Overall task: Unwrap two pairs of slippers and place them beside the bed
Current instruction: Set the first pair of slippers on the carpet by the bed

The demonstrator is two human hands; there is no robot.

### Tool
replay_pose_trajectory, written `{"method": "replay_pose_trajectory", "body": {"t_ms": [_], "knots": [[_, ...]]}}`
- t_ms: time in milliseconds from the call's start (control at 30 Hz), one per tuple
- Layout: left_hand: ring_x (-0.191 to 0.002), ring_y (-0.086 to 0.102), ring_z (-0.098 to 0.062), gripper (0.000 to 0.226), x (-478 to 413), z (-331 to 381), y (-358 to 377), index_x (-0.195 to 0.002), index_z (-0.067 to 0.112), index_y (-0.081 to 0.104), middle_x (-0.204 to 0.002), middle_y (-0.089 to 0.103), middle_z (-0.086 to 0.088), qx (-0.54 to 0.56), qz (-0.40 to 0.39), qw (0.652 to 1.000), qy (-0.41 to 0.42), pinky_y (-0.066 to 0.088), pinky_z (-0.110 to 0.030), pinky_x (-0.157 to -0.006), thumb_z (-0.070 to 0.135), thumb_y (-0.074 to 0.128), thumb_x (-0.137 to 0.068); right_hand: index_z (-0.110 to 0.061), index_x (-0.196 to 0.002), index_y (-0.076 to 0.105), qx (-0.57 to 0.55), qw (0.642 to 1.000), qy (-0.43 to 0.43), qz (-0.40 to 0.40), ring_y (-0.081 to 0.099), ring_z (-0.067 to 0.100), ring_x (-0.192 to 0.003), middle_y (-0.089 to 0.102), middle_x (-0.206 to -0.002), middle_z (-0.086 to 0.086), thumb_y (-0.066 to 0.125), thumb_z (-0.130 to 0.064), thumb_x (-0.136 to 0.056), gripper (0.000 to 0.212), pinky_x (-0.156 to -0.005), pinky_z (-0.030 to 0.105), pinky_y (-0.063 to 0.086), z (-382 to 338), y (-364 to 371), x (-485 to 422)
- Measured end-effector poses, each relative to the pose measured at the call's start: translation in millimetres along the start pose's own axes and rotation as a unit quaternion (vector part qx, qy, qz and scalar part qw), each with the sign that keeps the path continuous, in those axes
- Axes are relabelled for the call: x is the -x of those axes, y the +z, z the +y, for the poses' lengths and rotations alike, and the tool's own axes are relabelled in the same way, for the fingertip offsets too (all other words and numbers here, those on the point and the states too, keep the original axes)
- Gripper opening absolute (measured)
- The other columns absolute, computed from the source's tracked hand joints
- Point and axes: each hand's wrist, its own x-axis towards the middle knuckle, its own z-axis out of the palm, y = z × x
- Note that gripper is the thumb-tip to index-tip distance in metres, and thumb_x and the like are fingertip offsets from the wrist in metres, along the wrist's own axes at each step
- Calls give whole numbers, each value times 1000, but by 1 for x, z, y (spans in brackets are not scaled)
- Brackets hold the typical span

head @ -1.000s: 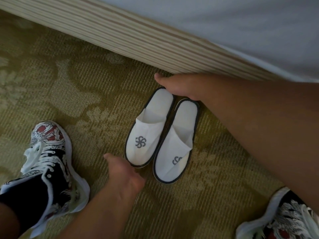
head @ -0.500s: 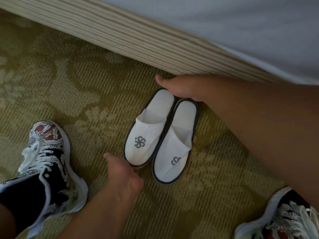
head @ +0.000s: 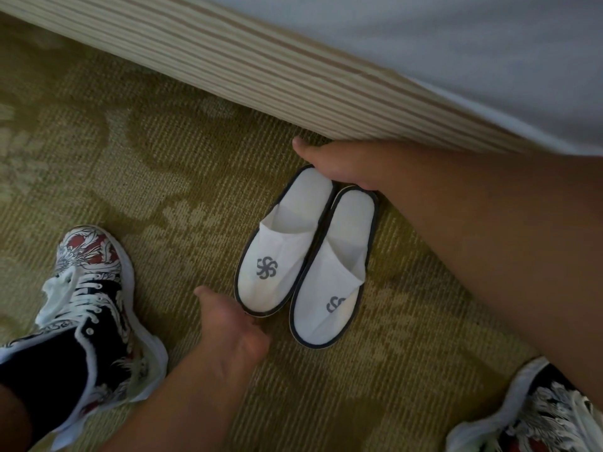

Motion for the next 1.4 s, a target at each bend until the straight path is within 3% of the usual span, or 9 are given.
{"method": "replay_pose_trajectory", "body": {"t_ms": [200, 333, 500, 667, 833, 967, 1133, 1233, 1400], "knots": [[-147, 20, -36, 92, 15, -26, -4, -156, 16, 21, -162, 19, -15, 6, 12, 999, -53, 14, -60, -117, 77, 29, -88, -19, -155, 16, 64, 996, 0, -58, 20, 26, -146, 13, -163, 8, 24, -88, -78, 104, -115, 41, 18, 14, -13, 9], [-140, 34, -40, 86, 22, -62, 7, -150, 15, 39, -155, 36, -16, 8, -9, 996, -91, 24, -64, -113, 75, 31, -89, -20, -155, 16, 95, 989, 18, -115, 19, 24, -146, 13, -163, 5, 23, -87, -79, 101, -115, 38, 16, 31, -19, 14], [-126, 50, -44, 85, 18, -77, 17, -137, 12, 57, -139, 54, -22, 26, -48, 993, -103, 34, -64, -108, 78, 39, -86, -19, -154, 17, 85, 991, 27, -101, 17, 23, -147, 12, -163, 5, 24, -89, -78, 104, -116, 39, 15, 41, -19, 13], [-140, 34, -39, 99, 18, -73, 17, -151, 9, 35, -154, 35, -21, 22, 8, 992, -126, 24, -59, -113, 83, 29, -84, -19, -154, 20, 75, 993, 20, -91, 18, 24, -147, 15, -162, 5, 24, -88, -79, 102, -116, 40, 15, 40, -18, 13], [-142, 30, -38, 100, 25, -72, 18, -153, 10, 30, -157, 30, -18, 21, 26, 990, -139, 22, -61, -113, 83, 26, -84, -16, -153, 25, 73, 994, 26, -76, 21, 25, -146, 17, -162, 6, 25, -88, -79, 103, -115, 39, 17, 40, -21, 24], [-134, 41, -43, 91, 44, -70, 14, -144, 13, 48, -150, 43, -19, 19, -12, 994, -108, 23, -67, -112, 79, 26, -87, -19, -153, 26, 47, 998, 5, -35, 19, 23, -147, 14, -163, 4, 28, -93, -71, 110, -118, 40, 17, 29, -27, 55], [-127, 49, -35, 77, 82, -50, 25, -146, 17, 46, -147, 46, -17, -16, 6, 1000, -12, 37, -53, -106, 69, 21, -95, -24, -153, 25, 51, 998, -11, -38, 20, 24, -147, 15, -162, 3, 26, -93, -71, 107, -116, 42, 19, 7, -35, 110], [-105, 60, -37, 78, 109, -42, 36, -133, 16, 58, -125, 61, -18, -11, -29, 999, 19, 47, -52, -92, 71, 19, -94, -24, -153, 28, 68, 996, -24, -47, 22, 24, -146, 18, -162, 2, 24, -90, -75, 102, -117, 43, 19, -6, -38, 146], [-118, 56, -38, 76, 157, -33, 43, -132, 18, 60, -130, 62, -17, -25, -61, 997, 41, 36, -57, -109, 70, 21, -94, -21, -153, 28, 76, 995, -40, -46, 29, 23, -143, 23, -161, 3, 22, -87, -79, 99, -117, 42, 23, -29, -44, 210]]}}
